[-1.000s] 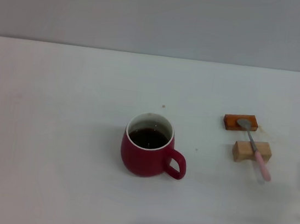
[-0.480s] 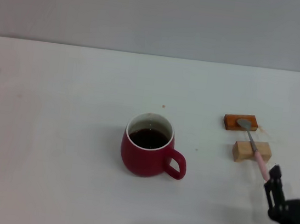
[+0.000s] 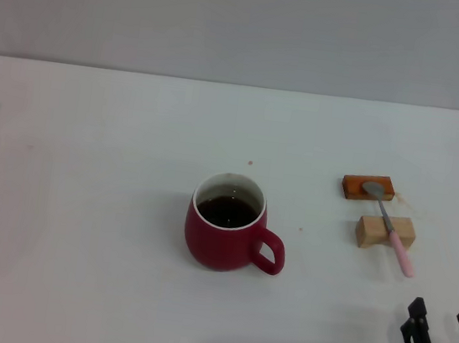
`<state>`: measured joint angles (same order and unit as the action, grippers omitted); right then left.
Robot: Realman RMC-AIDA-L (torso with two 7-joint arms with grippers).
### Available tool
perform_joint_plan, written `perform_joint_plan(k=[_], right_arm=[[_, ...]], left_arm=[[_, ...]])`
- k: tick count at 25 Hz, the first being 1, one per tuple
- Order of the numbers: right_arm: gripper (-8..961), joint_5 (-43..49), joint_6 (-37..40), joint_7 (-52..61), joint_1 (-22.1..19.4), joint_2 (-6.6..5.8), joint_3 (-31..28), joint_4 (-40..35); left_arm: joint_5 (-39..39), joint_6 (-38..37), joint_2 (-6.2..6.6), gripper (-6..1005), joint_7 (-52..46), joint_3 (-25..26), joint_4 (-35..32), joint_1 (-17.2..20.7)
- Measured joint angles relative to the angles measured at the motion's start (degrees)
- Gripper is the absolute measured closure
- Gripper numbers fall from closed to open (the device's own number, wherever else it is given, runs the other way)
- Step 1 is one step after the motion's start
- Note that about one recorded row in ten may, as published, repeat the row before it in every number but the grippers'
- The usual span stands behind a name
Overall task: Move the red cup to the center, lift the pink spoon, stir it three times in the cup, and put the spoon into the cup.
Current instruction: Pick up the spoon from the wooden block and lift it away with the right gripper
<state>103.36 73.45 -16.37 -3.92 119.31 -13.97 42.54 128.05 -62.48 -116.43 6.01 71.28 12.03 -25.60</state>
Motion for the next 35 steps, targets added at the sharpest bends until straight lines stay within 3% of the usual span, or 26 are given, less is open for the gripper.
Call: perform_joint_plan(k=[16, 35], right_arm=[[296, -0.64, -2.4, -0.14, 6.76, -0.13, 0.41, -6.56], [296, -0.26, -7.73, -0.16, 12.61, -0.31, 0.44, -9.69]], left_arm=[[-0.39, -0.58, -1.19, 149, -0.46, 0.17, 0.34, 0.22], [-0.52, -1.68, -1.51, 150, -1.35, 0.17, 0.53, 0.56]])
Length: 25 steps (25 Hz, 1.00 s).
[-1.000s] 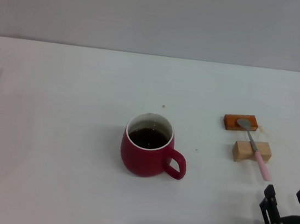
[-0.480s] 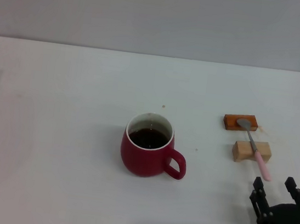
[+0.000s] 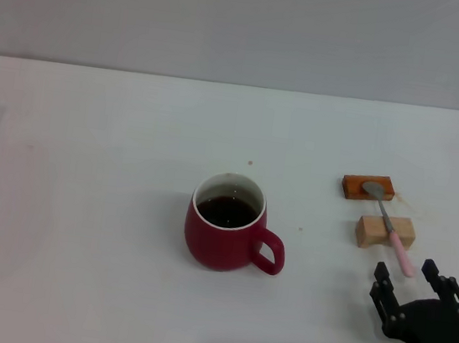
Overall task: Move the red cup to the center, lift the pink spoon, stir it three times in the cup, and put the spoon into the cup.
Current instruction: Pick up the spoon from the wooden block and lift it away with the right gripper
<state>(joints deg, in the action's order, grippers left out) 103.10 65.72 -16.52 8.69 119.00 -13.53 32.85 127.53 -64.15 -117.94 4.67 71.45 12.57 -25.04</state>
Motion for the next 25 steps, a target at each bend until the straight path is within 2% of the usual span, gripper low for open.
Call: perform_joint_plan(k=[25], right_arm=[[297, -0.37, -3.89, 0.45, 4.97, 0.01, -1.46, -2.82]], left_arm=[[-0.11, 0.11, -0.19, 151, -0.34, 0.95, 0.18, -0.38]])
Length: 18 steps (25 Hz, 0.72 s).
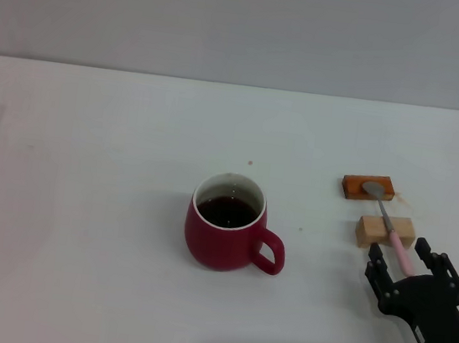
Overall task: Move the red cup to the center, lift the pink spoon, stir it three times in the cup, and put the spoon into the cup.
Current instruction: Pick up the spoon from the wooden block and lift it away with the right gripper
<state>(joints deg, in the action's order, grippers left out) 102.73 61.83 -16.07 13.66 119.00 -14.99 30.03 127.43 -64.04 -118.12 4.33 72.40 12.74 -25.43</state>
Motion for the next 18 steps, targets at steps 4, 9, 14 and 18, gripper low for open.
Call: perform_joint_plan(k=[4, 9, 14, 18], right_arm=[[296, 0.0, -0.42, 0.02, 0.19, 0.0, -0.14, -0.06], [350, 0.0, -0.68, 0.06, 0.57, 0.1, -0.59, -0.73], [417, 0.0, -0.76, 0.08, 0.5, 0.11, -1.32, -0.91], [470, 0.0, -0.78, 0.08, 0.46, 0.09, -1.56, -1.13]], left_arm=[[0.0, 0.0, 0.0, 151, -0.38, 0.18, 0.0, -0.01], [0.02, 0.06, 0.0, 151, -0.66, 0.28, 0.0, -0.08], [0.04, 0.07, 0.0, 152, -0.84, 0.28, 0.0, -0.08], [0.09, -0.07, 0.0, 152, -1.05, 0.28, 0.0, -0.05]])
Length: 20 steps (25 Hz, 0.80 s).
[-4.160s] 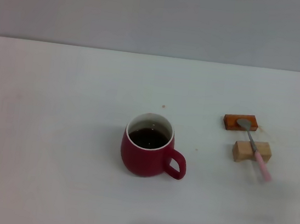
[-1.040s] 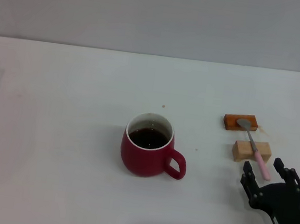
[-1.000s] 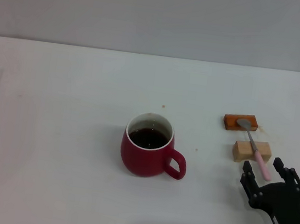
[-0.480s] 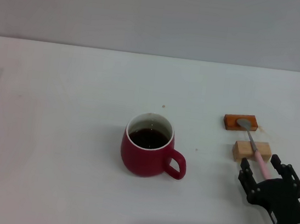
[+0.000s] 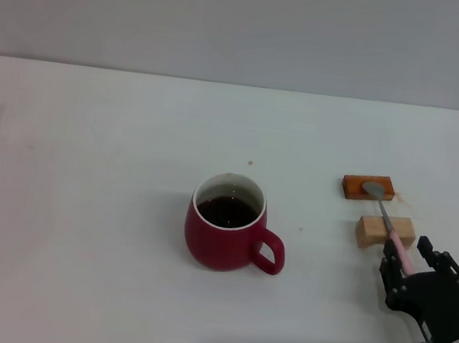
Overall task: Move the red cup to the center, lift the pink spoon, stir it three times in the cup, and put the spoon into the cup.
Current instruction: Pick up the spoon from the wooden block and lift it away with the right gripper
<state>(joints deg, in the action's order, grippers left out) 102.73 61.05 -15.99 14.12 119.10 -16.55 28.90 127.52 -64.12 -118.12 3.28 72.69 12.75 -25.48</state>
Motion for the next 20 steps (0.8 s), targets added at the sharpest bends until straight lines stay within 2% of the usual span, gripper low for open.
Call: perform_joint_plan(k=[2, 20], right_arm=[[497, 0.0, -0.13, 0.0, 0.08, -0.01, 0.0, -0.04], [507, 0.1, -1.05, 0.01, 0.64, 0.18, 0.51, 0.2]], left_arm=[[-0.04, -0.05, 0.0, 152, -0.01, 0.0, 0.0, 0.06], [0.03, -0.13, 0.0, 152, -0.03, 0.0, 0.0, 0.17]])
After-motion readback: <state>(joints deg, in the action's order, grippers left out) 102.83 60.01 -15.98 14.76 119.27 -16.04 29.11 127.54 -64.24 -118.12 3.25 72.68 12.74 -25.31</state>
